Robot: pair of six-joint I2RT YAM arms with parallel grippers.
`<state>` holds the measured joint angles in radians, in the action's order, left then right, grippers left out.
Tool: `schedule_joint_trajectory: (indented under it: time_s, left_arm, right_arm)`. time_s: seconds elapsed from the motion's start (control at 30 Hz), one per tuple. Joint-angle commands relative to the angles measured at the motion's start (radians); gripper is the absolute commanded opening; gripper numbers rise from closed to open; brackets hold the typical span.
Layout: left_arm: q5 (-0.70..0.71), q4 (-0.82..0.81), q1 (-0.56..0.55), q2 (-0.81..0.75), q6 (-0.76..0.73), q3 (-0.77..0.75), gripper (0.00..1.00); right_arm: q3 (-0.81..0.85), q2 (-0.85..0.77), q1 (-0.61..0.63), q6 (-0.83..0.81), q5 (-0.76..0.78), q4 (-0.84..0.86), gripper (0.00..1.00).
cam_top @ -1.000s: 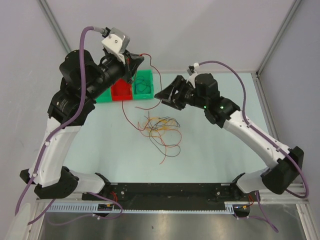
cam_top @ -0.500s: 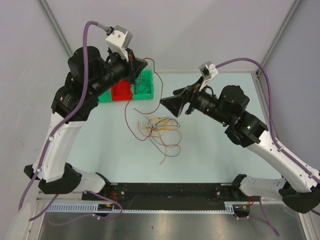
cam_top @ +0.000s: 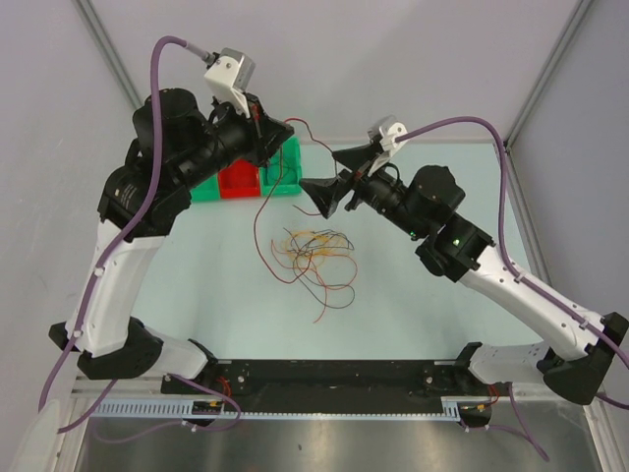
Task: Untangle the cables
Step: Untie the cable.
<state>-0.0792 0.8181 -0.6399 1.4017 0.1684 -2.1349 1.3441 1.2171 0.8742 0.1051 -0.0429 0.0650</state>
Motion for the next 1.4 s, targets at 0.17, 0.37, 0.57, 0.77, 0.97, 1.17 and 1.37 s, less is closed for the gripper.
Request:
schedule_joint_trajectory:
  time_s: [0.17, 0.37, 0.57, 0.77, 0.97, 1.17, 1.37]
  left_arm:
    - [-0.059, 0.006, 0.002, -0.007, 0.054, -0.03, 0.0]
    - [-0.08, 0.007, 0.002, -0.017, 0.062, -0.017, 0.0]
    - [-0.1, -0.005, 0.003, -0.023, 0.066, -0.005, 0.0]
    - [-0.117, -0.036, 0.003, -0.021, 0.08, 0.023, 0.0]
    - [-0.11, -0.072, 0.003, -0.02, 0.095, 0.039, 0.0]
    - [-0.108, -0.103, 0.003, -0.027, 0.109, 0.073, 0.0]
    - [-0.082, -0.119, 0.005, -0.033, 0.112, 0.085, 0.0]
  right_arm:
    - [0.007, 0.041, -0.042, -0.07, -0.08, 0.208, 1.0]
    - [0.007, 0.068, -0.145, 0.034, -0.273, 0.277, 1.0]
    - [0.007, 0.087, -0.205, 0.108, -0.4, 0.323, 1.0]
    - [0.007, 0.108, -0.19, 0.168, -0.483, 0.335, 1.0]
    - [0.007, 0.111, -0.133, 0.133, -0.437, 0.297, 1.0]
    - [0.007, 0.122, -0.077, 0.097, -0.376, 0.279, 1.0]
    - [0.007, 0.139, -0.06, 0.102, -0.347, 0.277, 1.0]
